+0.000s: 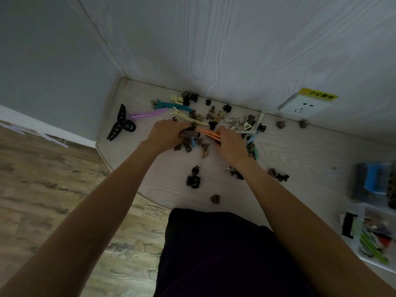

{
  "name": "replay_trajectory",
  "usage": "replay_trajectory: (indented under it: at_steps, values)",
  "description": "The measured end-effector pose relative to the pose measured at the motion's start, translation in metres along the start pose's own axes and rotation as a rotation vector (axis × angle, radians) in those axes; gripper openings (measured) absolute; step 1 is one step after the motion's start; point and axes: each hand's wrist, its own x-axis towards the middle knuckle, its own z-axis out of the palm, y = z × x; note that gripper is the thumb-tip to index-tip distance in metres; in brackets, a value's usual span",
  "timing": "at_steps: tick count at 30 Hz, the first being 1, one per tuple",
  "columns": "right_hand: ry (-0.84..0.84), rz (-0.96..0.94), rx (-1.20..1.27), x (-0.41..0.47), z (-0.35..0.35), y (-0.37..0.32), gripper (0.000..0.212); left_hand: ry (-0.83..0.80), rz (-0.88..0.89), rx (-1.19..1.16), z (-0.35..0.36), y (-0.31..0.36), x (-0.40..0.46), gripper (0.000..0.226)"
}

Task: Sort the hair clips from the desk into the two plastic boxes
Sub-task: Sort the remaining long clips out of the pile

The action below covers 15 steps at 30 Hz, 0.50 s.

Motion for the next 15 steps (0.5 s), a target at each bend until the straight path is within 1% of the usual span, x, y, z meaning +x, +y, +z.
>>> replay_trajectory:
  at_steps: [2,3,5,8,10,12,15]
  values:
    - [0.01,0.023,0.004,-0.003,-0.003,0.006,0.021,-0.007,0.042,0.028,0.0,0.003,0.001,0.041]
    - [0.029,0.036,0.015,-0.004,-0.006,0.009,0.02,-0.007,0.054,0.036,0.001,0.005,0.001,0.04]
    - [0.076,0.037,0.048,-0.004,-0.012,0.011,0.022,-0.003,0.074,0.057,0.001,0.007,0.004,0.039]
    - [0.109,-0.015,0.076,0.003,-0.023,0.004,0.025,-0.009,0.101,0.062,0.002,0.007,0.003,0.035]
    - [0.11,-0.053,0.082,0.012,-0.029,-0.004,0.024,0.009,0.095,0.003,0.003,0.005,-0.005,0.031]
    - [0.097,-0.104,0.087,0.022,-0.032,-0.014,0.024,0.05,0.054,-0.106,0.004,0.002,-0.016,0.032]
    - [0.075,-0.204,0.006,0.036,-0.028,-0.03,0.027,0.127,-0.015,-0.238,0.006,-0.002,-0.032,0.03]
